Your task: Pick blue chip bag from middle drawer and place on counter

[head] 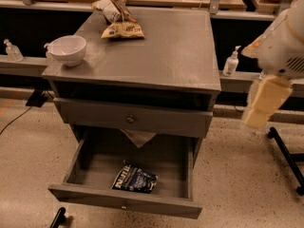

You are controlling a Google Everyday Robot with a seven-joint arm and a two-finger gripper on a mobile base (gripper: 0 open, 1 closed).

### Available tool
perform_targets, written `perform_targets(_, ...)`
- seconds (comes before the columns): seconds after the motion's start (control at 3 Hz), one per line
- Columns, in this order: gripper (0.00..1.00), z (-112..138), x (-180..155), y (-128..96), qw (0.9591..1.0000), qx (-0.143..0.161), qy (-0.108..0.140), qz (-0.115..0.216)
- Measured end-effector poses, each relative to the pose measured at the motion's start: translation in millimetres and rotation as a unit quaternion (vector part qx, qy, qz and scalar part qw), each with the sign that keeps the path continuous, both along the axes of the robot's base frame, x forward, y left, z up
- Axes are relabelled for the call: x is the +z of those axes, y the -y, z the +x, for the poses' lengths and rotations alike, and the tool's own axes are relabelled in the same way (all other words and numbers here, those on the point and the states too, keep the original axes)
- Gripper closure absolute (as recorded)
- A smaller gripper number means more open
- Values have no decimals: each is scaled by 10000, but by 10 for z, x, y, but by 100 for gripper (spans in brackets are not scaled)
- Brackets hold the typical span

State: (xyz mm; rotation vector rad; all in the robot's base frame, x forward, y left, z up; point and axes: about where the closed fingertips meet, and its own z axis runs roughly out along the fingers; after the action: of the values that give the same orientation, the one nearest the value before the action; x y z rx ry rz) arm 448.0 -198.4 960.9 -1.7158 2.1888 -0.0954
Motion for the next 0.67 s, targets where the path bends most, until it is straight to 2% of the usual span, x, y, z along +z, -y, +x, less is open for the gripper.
perform_targets(0.33,0,139,-526,-391,9993,335,168,0)
perform_targets(0.67,0,266,-611,-514,9984,416,368,125)
